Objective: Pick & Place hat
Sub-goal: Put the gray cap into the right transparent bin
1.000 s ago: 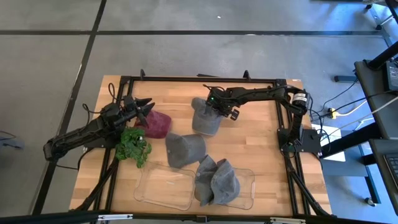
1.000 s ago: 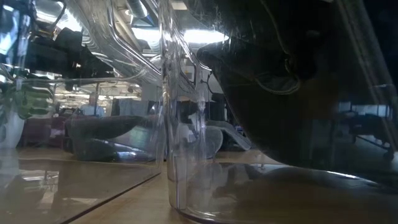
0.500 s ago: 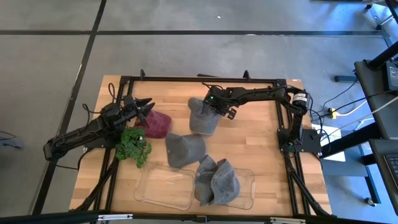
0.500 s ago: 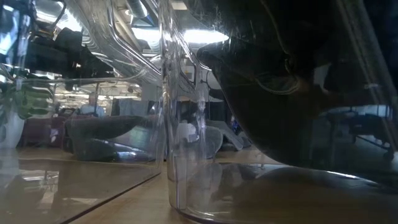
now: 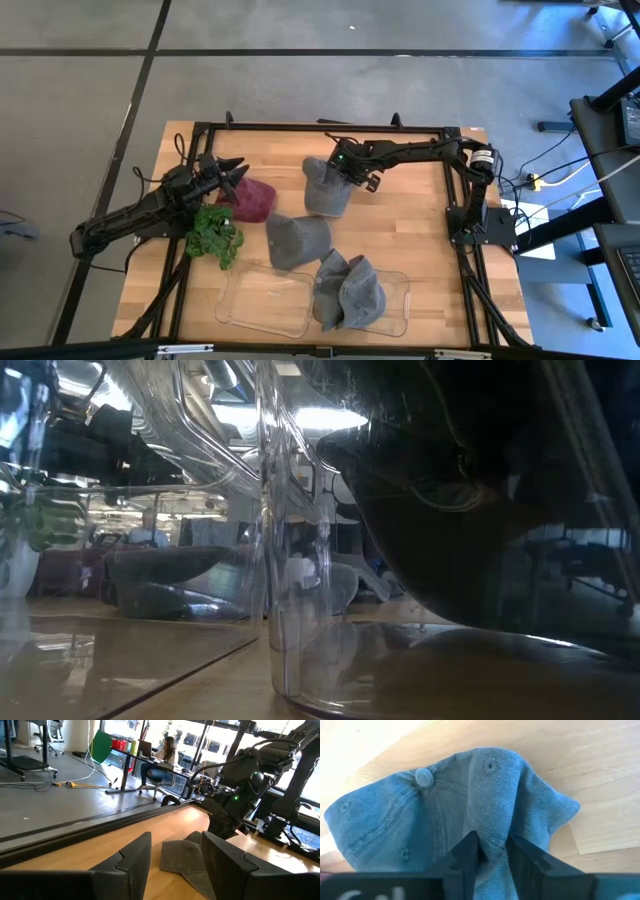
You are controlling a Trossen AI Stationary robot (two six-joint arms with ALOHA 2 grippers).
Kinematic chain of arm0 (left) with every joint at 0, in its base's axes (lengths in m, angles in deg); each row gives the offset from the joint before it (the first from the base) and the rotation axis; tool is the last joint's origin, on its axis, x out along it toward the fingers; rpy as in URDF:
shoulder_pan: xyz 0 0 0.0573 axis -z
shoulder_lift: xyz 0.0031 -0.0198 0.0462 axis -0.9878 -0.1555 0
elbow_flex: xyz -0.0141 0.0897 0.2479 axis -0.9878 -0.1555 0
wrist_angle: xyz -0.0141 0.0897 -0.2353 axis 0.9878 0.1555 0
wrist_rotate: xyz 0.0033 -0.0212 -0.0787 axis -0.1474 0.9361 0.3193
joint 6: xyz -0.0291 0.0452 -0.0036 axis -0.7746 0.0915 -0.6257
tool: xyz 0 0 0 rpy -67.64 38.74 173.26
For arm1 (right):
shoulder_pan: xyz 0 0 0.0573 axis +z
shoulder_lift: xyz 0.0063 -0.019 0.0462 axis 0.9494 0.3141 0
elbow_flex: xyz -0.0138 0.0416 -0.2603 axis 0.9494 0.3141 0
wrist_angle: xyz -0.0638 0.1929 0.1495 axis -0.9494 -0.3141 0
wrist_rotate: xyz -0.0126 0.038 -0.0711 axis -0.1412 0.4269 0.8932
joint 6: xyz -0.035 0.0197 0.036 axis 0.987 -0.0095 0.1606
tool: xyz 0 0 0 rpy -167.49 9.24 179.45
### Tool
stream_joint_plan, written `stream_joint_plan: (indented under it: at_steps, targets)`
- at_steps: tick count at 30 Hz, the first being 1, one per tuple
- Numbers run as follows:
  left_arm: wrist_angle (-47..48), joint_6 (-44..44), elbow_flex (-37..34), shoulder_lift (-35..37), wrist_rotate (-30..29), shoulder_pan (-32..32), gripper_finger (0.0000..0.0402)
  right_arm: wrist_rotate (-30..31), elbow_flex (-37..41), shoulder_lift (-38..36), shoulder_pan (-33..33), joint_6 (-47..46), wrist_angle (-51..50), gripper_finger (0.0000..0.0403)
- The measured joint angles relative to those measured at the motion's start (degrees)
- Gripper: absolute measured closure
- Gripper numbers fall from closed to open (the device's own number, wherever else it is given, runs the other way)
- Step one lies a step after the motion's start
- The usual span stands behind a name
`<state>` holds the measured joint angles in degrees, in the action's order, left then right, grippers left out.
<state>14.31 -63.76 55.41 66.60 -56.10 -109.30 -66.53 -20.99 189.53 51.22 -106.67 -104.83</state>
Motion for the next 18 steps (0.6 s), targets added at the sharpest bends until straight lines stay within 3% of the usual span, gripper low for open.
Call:
stream_joint_plan:
  at_steps: [8,14,18]
  targets:
    - [0.0,0.0,0.0,0.0,0.0,0.0,0.0233,-0.3,0.0,0.0,0.0,0.0,-0.4,0.0388]
    - [0.0,0.0,0.0,0.0,0.0,0.0,0.0233,-0.7,0.0,0.0,0.0,0.7,-1.3,0.0388]
    - [0.0,0.0,0.0,0.0,0.0,0.0,0.0233,-1.0,0.0,0.0,0.3,12.8,-1.4,0.0393]
